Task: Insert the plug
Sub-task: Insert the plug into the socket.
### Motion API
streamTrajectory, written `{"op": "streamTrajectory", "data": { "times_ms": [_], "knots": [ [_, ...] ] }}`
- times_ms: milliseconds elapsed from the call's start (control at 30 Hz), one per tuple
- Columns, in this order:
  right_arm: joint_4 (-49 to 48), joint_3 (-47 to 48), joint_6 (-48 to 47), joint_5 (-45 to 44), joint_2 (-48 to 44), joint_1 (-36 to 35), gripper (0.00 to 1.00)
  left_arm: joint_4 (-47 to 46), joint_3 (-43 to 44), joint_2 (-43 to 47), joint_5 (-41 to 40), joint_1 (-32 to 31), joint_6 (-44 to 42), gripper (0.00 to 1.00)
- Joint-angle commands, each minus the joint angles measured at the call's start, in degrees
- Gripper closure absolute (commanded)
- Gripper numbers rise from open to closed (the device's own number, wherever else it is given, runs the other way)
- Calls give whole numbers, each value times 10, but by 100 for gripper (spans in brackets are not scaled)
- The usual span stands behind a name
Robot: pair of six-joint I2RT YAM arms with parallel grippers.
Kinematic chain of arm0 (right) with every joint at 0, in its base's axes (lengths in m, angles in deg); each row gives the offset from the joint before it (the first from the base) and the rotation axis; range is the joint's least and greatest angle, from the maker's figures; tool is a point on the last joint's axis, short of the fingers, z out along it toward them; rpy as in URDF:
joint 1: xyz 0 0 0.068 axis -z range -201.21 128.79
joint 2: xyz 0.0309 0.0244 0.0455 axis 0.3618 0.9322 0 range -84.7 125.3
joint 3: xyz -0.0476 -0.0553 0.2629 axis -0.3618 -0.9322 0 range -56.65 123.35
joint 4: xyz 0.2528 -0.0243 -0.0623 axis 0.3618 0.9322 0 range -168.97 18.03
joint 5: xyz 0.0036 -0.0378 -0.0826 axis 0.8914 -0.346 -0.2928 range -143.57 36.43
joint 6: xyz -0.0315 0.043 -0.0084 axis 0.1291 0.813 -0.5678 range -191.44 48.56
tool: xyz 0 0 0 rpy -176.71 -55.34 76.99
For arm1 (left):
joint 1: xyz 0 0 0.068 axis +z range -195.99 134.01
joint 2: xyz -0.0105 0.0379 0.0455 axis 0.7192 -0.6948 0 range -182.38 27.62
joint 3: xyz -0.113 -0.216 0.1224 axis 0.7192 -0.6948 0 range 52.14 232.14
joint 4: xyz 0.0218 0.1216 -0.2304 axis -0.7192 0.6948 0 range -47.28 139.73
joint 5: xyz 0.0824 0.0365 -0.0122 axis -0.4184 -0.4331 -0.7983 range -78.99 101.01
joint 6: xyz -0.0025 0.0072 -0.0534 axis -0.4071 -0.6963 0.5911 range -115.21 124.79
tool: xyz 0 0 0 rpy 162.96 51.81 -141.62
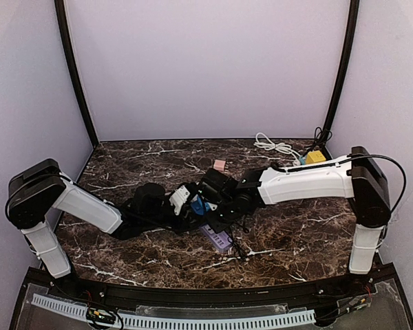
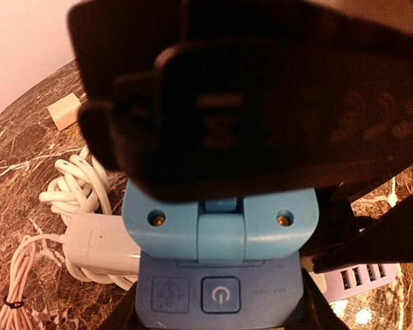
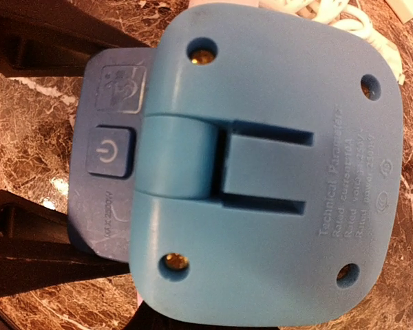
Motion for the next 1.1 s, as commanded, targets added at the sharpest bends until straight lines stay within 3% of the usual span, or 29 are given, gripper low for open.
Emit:
{"op": "streamTrajectory", "data": {
  "times_ms": [0, 67, 200, 400, 500, 533, 767, 900, 1067],
  "knots": [
    [71, -12, 39, 41, 63, -8, 100, 68, -10, -6, 12, -8, -8, 99],
    [83, -18, 49, 32, 60, -9, 100, 68, -10, -6, 8, -9, -5, 99],
    [94, -2, 42, 17, 46, -10, 85, 77, -11, -7, 2, -10, 8, 99],
    [105, 65, 20, 4, 23, -14, 44, 107, -7, -3, -25, -10, 14, 99],
    [102, 71, 31, -28, -7, -18, 17, 122, -4, -1, -33, -10, 10, 99],
    [90, 55, 36, -29, -27, -19, 2, 127, -4, 0, -34, -10, 9, 99],
    [28, -41, 20, 60, -169, -20, 1, 121, -10, 4, -18, -10, -9, 99],
    [-6, -94, 13, 112, -269, -12, 1, 104, -21, 10, 85, -10, -80, 99],
    [-2, -130, 85, 121, -327, 52, 1, 135, -24, 12, 234, -7, -171, 99]
  ]
}}
